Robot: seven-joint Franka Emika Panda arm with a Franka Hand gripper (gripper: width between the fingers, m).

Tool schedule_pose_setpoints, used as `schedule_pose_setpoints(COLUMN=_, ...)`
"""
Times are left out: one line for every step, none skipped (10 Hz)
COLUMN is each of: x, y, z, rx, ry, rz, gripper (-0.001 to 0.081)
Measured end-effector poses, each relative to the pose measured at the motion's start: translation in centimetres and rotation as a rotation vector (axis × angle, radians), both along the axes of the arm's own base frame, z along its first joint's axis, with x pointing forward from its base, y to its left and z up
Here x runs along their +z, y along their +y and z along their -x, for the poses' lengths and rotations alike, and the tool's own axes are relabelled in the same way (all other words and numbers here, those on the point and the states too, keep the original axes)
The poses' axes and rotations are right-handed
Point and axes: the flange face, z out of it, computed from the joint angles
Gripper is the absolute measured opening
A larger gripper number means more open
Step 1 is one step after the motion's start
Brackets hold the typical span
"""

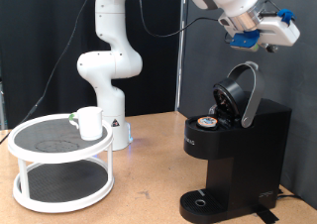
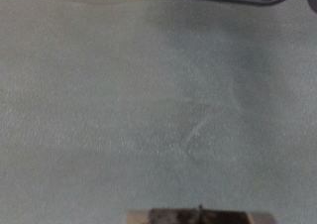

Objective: Make a cup of coffee with the keurig machine

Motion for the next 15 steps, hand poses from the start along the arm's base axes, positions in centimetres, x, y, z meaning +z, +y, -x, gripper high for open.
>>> schedule_pose_setpoints(x=-0.4, y=-0.2, z=0.0, rx=-0.002, ry=0.008, rz=0.003, gripper=0.0006)
schedule_pose_setpoints(x=-0.9, y=-0.4, z=0.1, rx=-0.003, ry=0.015, rz=0.005, gripper=0.0006)
schedule_pose_setpoints(x=-1.2, y=-0.6, z=0.1, rx=-0.002, ry=0.018, rz=0.006, gripper=0.0006)
schedule_pose_setpoints(x=-1.5, y=-0.8, z=0.1, rx=0.002, ry=0.020, rz=0.008, gripper=0.0005)
schedule_pose_setpoints(x=-1.8, y=-1.0, z=0.2, rx=0.007, ry=0.021, rz=0.009, gripper=0.0005)
schedule_pose_setpoints(x=-2.1, y=-1.2, z=0.4, rx=0.012, ry=0.023, rz=0.011, gripper=0.0005)
schedule_pose_setpoints(x=-2.5, y=-1.4, z=0.5, rx=0.013, ry=0.027, rz=0.014, gripper=0.0005)
schedule_pose_setpoints(x=-2.8, y=-1.6, z=0.7, rx=0.012, ry=0.033, rz=0.018, gripper=0.0005)
schedule_pose_setpoints(x=-3.2, y=-1.9, z=0.8, rx=0.015, ry=0.035, rz=0.024, gripper=0.0005)
schedule_pose_setpoints(x=-3.4, y=-2.0, z=0.9, rx=0.020, ry=0.034, rz=0.027, gripper=0.0005)
schedule_pose_setpoints(x=-3.7, y=-2.2, z=1.2, rx=0.029, ry=0.033, rz=0.031, gripper=0.0005)
schedule_pose_setpoints(x=-3.7, y=-2.4, z=1.5, rx=0.034, ry=0.034, rz=0.032, gripper=0.0005)
schedule_pose_setpoints(x=-3.7, y=-2.7, z=1.8, rx=0.036, ry=0.028, rz=0.034, gripper=0.0005)
schedule_pose_setpoints(x=-3.6, y=-3.1, z=2.0, rx=0.038, ry=0.014, rz=0.036, gripper=0.0005)
schedule_pose_setpoints(x=-3.4, y=-3.6, z=2.2, rx=0.029, ry=-0.005, rz=0.038, gripper=0.0005)
